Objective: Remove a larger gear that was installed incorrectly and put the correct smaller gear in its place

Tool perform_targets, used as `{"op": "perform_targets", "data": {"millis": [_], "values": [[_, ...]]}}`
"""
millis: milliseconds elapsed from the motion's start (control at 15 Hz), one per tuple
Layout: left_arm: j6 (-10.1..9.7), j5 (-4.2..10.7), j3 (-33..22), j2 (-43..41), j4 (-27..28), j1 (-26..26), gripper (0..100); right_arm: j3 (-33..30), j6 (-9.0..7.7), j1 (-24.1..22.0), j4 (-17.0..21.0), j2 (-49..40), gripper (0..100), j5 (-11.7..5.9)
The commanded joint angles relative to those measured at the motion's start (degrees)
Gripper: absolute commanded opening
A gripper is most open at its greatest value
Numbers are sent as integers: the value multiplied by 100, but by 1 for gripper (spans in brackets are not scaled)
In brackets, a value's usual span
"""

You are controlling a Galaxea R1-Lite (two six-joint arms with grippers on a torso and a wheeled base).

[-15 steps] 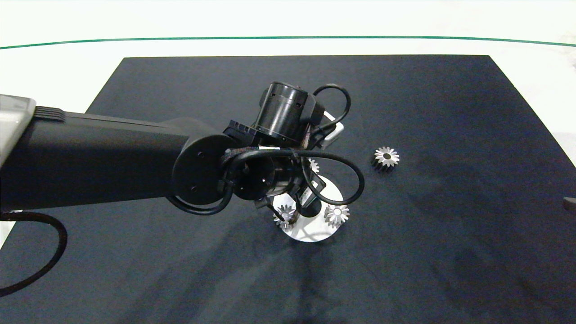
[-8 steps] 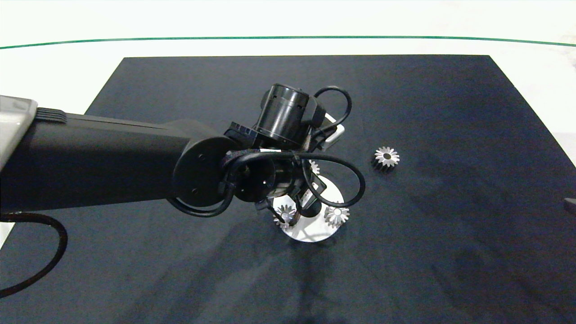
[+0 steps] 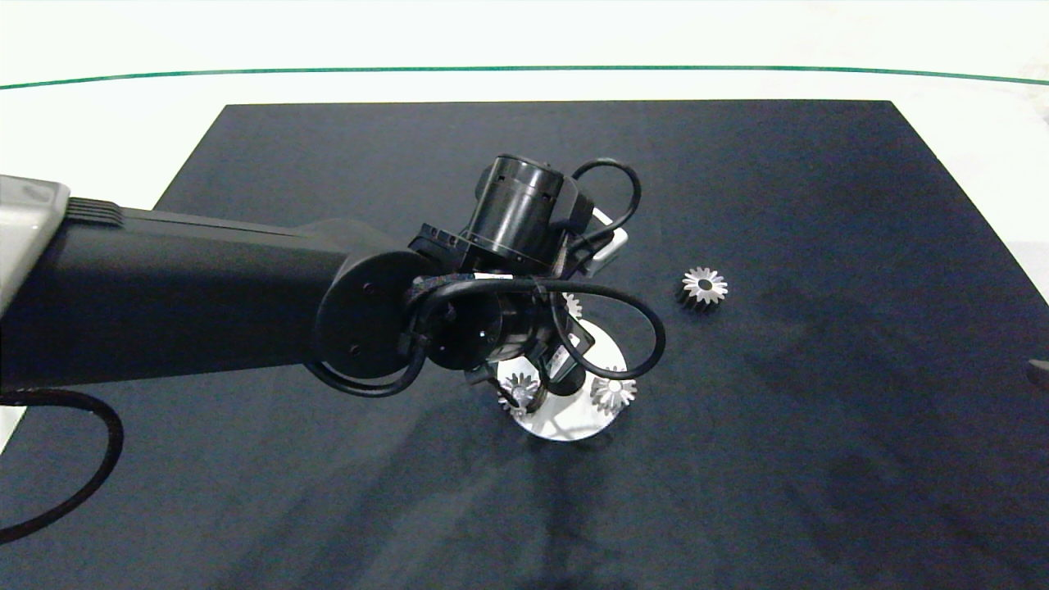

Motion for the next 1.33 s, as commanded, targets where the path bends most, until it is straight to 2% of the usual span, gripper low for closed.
{"op": "perform_targets", "data": {"millis": [67, 733, 800, 1333], "values": [[12, 0, 4, 24, 11, 1, 4, 3, 8, 3, 15, 7, 100, 6], [12, 9, -14, 59, 3, 18, 4, 3, 8, 3, 15, -2, 100, 6], [12, 9, -14, 59, 3, 18, 100, 3, 8, 3, 15, -2, 100, 6], [21, 9, -23, 33, 11, -8, 100, -5, 8, 12, 6, 7, 100, 6]]}}
